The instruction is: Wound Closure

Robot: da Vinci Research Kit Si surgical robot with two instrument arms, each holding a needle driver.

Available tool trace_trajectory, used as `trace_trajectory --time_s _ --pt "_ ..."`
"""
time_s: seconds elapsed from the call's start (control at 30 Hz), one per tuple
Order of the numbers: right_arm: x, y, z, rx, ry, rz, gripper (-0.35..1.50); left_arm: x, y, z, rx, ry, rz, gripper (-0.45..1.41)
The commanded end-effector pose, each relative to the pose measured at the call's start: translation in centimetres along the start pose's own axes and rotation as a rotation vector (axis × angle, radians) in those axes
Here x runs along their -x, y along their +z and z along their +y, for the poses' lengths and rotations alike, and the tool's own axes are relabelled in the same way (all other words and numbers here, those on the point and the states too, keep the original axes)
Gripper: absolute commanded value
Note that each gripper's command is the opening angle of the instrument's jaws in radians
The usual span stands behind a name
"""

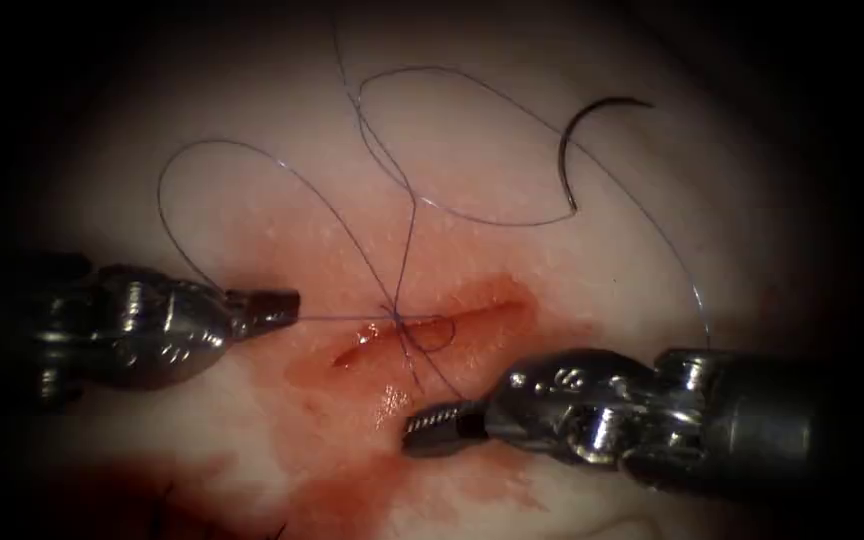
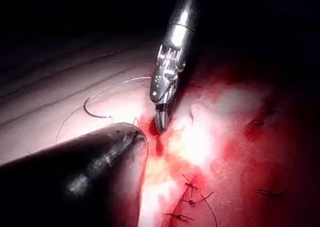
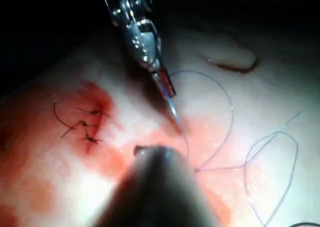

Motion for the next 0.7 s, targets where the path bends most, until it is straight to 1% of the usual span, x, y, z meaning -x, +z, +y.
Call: trace_trajectory --time_s 0.03,0.13,0.2,0.23,0.27,0.33,0.37,0.4,0.47,0.5,0.57,0.7 --pt "-0.01 -0.01 0.06 0.001 -0.003 0.0 -0.2 -0.02 0.05 -0.01 0.002 0.001 0.002 -0.45" --pt "0.04 -0.19 0.15 0.014 -0.032 -0.015 -0.22 0.0 0.0 -0.04 0.007 -0.004 0.005 -0.45" --pt "0.04 -0.27 0.22 0.036 -0.049 -0.019 -0.23 -0.01 -0.04 -0.06 0.01 0.018 0.007 -0.45" --pt "0.02 -0.31 0.28 0.053 -0.06 -0.013 -0.23 -0.02 -0.06 -0.07 0.011 0.028 0.007 -0.45" --pt "-0.03 -0.36 0.39 0.068 -0.078 -0.007 -0.28 -0.06 -0.09 -0.1 0.013 0.043 0.008 -0.45" --pt "-0.08 -0.39 0.48 0.074 -0.097 -0.005 -0.3 -0.08 -0.12 -0.13 0.016 0.052 0.009 -0.45" --pt "-0.17 -0.42 0.62 0.091 -0.122 0.037 -0.3 -0.08 -0.13 -0.17 0.019 0.056 0.011 -0.45" --pt "-0.21 -0.42 0.68 0.1 -0.132 0.064 -0.3 -0.09 -0.14 -0.18 0.02 0.062 0.011 -0.45" --pt "-0.3 -0.41 0.82 0.13 -0.163 0.105 -0.3 -0.1 -0.14 -0.22 0.019 0.065 0.013 -0.45" --pt "-0.37 -0.35 0.95 0.153 -0.181 0.126 -0.32 -0.11 -0.14 -0.23 0.017 0.063 0.015 -0.45" --pt "-0.43 -0.26 1.08 0.169 -0.191 0.157 -0.35 -0.12 -0.14 -0.24 0.017 0.068 0.014 -0.45" --pt "-0.5 -0.04 1.18 0.105 -0.206 0.208 -0.35 -0.13 -0.14 -0.29 0.018 0.064 0.019 -0.45"
